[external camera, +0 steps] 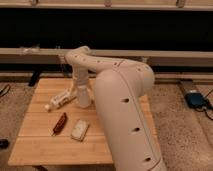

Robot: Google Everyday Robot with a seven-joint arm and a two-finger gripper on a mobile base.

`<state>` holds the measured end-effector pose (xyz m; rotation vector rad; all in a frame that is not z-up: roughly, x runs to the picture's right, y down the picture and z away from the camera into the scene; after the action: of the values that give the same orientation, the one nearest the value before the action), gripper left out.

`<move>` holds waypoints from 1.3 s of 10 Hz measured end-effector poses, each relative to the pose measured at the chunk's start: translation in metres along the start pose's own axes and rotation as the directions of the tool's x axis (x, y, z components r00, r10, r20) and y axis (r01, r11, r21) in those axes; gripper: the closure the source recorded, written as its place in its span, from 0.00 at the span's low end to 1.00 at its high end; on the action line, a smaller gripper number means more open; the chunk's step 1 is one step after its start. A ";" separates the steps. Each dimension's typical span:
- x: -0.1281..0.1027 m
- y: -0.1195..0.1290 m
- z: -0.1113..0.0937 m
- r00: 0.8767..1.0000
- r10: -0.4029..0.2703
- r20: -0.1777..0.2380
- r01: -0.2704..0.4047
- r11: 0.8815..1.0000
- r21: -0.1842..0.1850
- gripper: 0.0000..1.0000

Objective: Place the ceramic cup over the eraser

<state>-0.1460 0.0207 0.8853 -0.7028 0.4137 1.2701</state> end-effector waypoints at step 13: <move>0.039 0.021 -0.098 0.988 -0.082 0.128 0.090 0.994 -0.054 1.00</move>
<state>-0.1465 -0.0156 0.7839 -0.6801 0.2412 1.2413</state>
